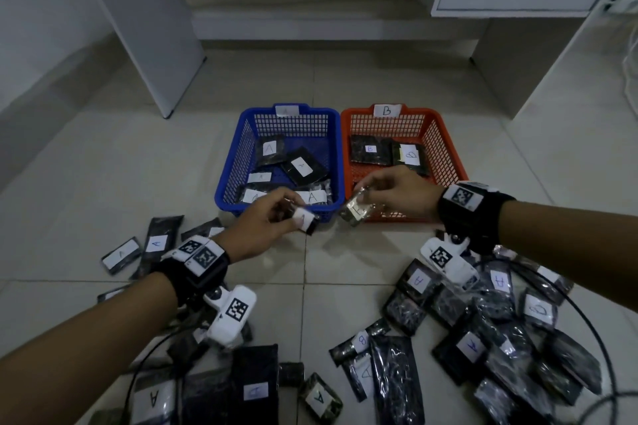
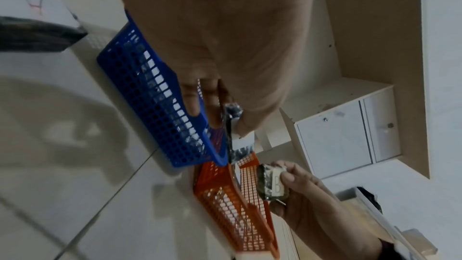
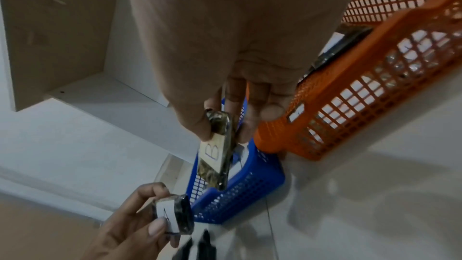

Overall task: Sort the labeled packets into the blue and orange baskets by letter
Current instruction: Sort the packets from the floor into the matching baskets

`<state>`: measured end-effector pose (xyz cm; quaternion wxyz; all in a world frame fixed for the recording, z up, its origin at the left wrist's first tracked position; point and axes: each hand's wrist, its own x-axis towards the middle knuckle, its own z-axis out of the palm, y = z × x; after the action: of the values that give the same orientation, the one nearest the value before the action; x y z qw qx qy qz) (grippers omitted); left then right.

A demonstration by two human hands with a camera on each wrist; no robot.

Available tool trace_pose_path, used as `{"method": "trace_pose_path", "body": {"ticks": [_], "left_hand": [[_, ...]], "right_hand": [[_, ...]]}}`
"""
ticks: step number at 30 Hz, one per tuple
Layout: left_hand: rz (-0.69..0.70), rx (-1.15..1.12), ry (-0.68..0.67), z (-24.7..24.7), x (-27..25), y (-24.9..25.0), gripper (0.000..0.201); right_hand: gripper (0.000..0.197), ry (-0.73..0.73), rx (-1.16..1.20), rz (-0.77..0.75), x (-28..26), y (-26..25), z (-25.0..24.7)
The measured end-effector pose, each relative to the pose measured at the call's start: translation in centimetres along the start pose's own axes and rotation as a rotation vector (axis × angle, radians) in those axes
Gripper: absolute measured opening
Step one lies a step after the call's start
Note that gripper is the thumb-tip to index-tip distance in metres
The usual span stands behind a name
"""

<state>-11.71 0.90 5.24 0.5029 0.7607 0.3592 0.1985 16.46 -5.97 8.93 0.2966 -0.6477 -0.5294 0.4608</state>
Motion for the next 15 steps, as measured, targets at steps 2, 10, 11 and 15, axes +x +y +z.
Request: {"method": "trace_pose_path", "body": {"ticks": [2, 10, 11, 15], "left_hand": [[0.002, 0.059, 0.095, -1.4, 1.3, 0.2, 0.020], [-0.257, 0.625, 0.276, -6.8, 5.7, -2.6, 0.012], [-0.272, 0.680, 0.259, -7.2, 5.9, -3.2, 0.010], [-0.305, 0.733, 0.133, -7.8, 6.3, -4.8, 0.009]], "right_hand": [[0.014, 0.043, -0.010, -0.019, 0.7, -0.9, -1.2], [0.019, 0.226, -0.072, 0.040, 2.9, 0.6, -4.8], [0.018, 0.238, -0.099, 0.050, 3.0, 1.2, -5.3], [0.017, 0.280, -0.280, 0.075, 3.4, 3.4, -7.2]]}}
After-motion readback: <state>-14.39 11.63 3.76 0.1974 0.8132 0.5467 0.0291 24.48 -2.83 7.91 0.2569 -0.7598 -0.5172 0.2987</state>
